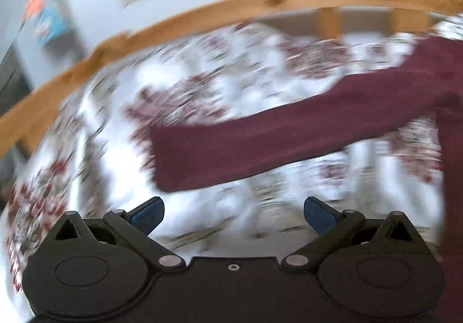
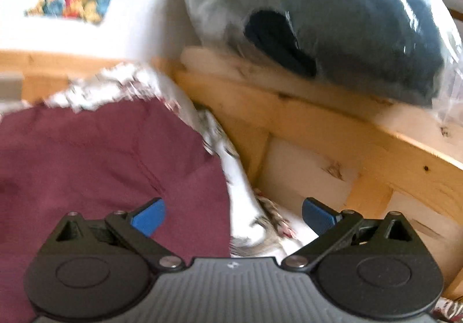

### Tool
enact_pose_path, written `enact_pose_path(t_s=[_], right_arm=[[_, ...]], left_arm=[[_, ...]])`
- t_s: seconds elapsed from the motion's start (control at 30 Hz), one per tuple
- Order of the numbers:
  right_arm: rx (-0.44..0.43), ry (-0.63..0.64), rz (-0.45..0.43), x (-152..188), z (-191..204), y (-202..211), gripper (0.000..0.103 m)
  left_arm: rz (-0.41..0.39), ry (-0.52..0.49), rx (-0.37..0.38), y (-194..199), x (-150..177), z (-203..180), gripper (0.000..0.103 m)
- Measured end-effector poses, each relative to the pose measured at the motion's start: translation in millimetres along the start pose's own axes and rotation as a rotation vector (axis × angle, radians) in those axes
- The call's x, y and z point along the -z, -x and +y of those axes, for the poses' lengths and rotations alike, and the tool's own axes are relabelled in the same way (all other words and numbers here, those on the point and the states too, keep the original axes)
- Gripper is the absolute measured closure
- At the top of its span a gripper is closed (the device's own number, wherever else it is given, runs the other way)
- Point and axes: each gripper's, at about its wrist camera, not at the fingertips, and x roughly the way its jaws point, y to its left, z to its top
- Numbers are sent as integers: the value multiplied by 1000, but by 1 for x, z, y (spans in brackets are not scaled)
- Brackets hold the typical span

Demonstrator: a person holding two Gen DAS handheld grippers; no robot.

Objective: Fold small clothes

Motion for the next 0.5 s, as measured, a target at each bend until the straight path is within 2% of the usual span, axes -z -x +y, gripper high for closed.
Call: enact_pose_path(t_s=[0.07, 0.17, 0.27, 0.37, 0.5], right_arm=[[-29, 43, -31, -5, 11, 13, 0], [-65, 120, -65, -9, 31, 27, 0], [-153, 140, -75, -12, 51, 43, 0], [-233, 162, -63, -10, 67, 61, 0], [-303, 236, -55, -3, 86, 89, 0]], left_arm=[[-9, 31, -10, -4, -2, 19, 1], [-58, 21, 17, -13, -12, 33, 1], [-68, 19, 34, -33, -23, 42, 1], [-28, 57, 47, -61, -33, 50, 1], [23, 187, 8, -89, -41, 75, 2]])
